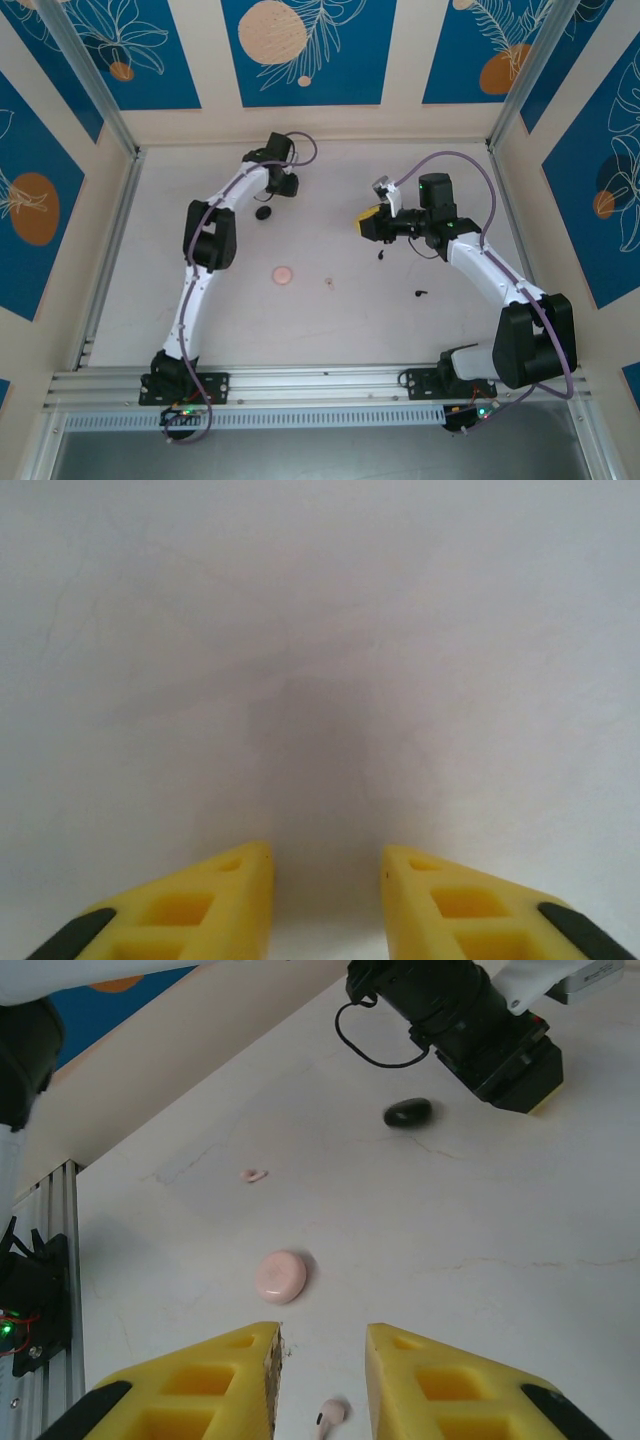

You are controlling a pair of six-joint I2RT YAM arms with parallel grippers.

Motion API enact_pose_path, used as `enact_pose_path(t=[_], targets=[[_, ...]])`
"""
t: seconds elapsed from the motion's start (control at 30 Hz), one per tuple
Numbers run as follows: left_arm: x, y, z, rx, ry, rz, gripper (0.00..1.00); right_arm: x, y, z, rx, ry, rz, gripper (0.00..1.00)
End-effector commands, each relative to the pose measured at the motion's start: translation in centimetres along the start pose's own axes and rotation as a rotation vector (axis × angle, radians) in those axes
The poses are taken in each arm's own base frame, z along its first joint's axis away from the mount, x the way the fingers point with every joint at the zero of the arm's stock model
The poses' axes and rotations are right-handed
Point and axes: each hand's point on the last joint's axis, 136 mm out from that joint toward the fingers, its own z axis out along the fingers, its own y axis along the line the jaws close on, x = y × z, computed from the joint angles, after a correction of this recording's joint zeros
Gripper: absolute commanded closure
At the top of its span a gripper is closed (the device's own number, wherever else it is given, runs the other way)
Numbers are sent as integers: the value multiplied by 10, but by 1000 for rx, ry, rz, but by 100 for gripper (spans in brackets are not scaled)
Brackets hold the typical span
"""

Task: Insert the wireless bluetooth earbuds into the charging case

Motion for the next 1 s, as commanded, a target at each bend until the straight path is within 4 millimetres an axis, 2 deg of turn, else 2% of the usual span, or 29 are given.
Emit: enact_pose_path(t=[0.0,0.13,0.27,0.33,0.43,0.67,0.97], targets=[[46,-3,-5,12,132,9,68,2,5,-2,-26,0,10,71],[47,1,-36,-12,116,20,61,2,7,-1,-36,0,17,71],[44,9,-73,-61,92,28,50,3,11,0,-45,5,16,71],[48,18,-89,-108,93,32,44,3,13,0,-49,11,15,71],[59,34,-105,-191,128,45,40,4,16,0,-54,17,14,71],[101,56,-115,-272,233,26,38,8,23,3,-67,36,19,69],[122,64,-89,-283,305,-6,35,11,29,4,-72,46,14,67]])
